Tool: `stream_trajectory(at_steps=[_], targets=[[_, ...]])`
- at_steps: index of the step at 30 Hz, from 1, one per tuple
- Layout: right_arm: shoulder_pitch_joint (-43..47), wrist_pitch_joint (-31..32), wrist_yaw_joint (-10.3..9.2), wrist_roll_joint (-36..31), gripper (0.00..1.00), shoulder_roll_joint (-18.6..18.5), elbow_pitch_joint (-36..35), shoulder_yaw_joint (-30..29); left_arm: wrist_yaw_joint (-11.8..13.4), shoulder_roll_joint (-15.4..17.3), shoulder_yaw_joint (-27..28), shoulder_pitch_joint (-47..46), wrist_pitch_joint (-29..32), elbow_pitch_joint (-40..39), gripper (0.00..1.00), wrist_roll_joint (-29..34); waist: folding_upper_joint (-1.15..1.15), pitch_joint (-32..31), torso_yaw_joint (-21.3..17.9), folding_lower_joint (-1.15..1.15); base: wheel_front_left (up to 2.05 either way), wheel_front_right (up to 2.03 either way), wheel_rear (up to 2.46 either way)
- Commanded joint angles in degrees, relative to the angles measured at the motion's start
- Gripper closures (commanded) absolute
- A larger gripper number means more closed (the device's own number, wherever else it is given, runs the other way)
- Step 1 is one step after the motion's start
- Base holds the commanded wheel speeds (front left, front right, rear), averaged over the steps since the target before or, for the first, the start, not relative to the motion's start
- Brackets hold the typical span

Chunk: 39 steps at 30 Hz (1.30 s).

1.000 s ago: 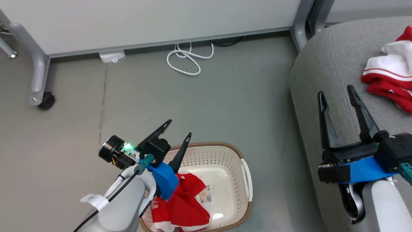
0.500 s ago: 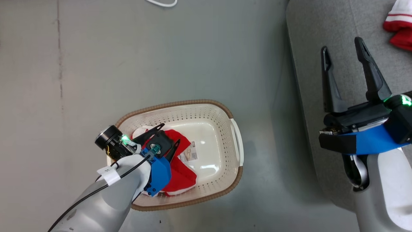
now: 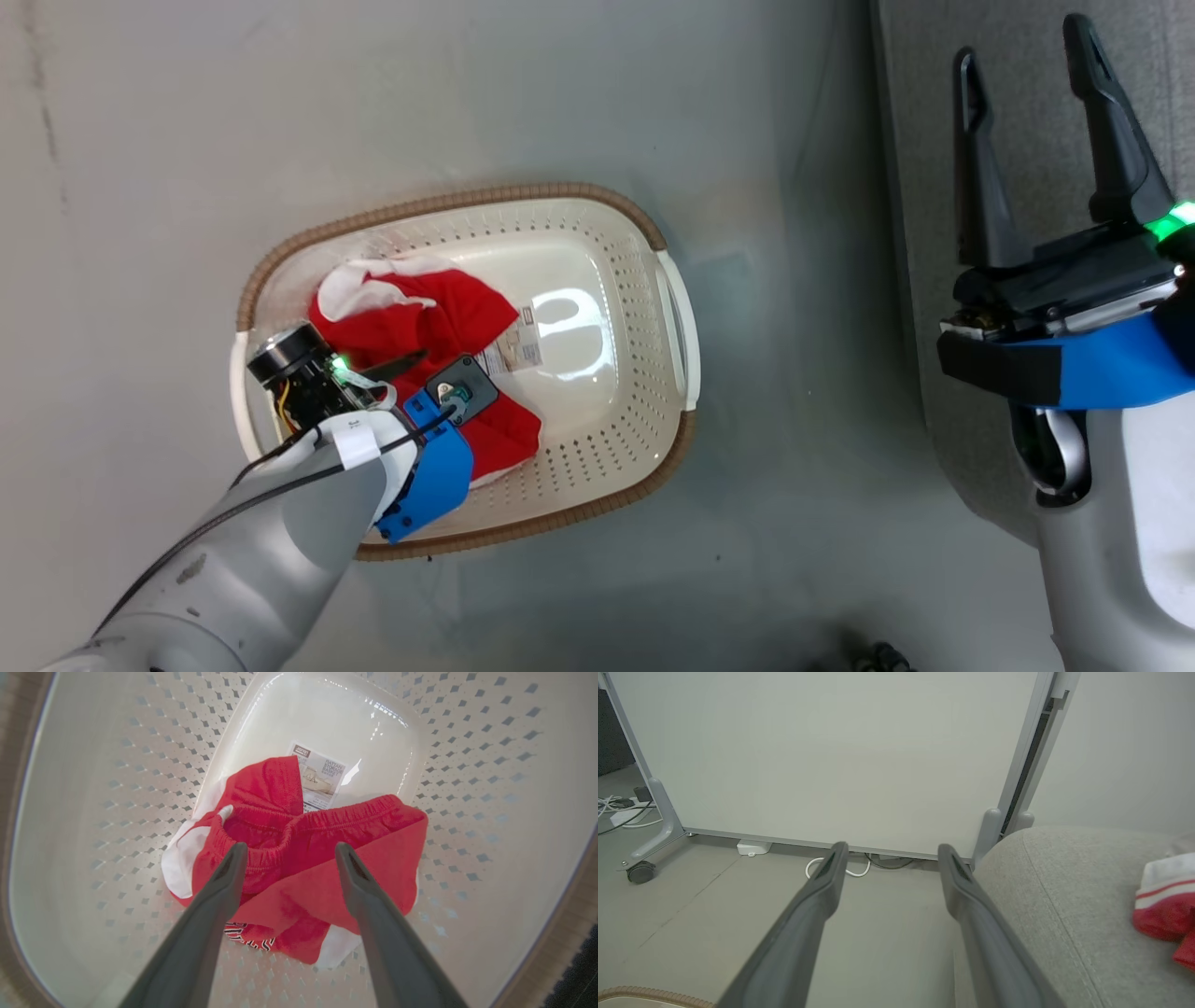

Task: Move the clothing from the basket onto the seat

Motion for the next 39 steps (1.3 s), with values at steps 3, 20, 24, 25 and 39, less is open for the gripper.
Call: stream_trajectory(at_steps=[3,20,24,25,39], targets=[[-1.3,0.0,0.03,-0.2,0.0,-0.5,-1.1,-0.5,0.0,0.8,-0.5,-3.1,2.5,0.3,0.0,0.9,0.0,3.7,-0.8,-0.01,0.0,0.0,0.0],[0.1,0.0,0.03,-1.5,0.0,0.6,-5.6,-2.0,0.0,2.1,-0.7,-11.7,9.2,5.0,0.0,5.5,0.0,13.3,-2.1,-0.01,0.0,0.0,0.0],[0.7,0.0,0.03,-1.8,0.0,0.8,-6.6,-2.2,0.0,1.4,-0.7,-13.1,9.6,5.6,0.0,5.7,0.0,15.0,-2.5,-0.01,0.0,0.0,0.0],[0.9,0.0,0.03,-1.9,0.0,0.8,-6.9,-2.3,0.0,1.1,-0.7,-13.2,9.6,5.7,0.0,5.5,0.0,15.4,-2.5,-0.01,0.0,0.0,0.0],[1.6,0.0,0.03,-2.2,0.0,0.9,-8.0,-3.2,0.0,-0.9,-0.6,-13.5,7.1,7.0,1.0,4.9,0.0,17.5,-2.0,-0.01,0.0,0.0,0.0]])
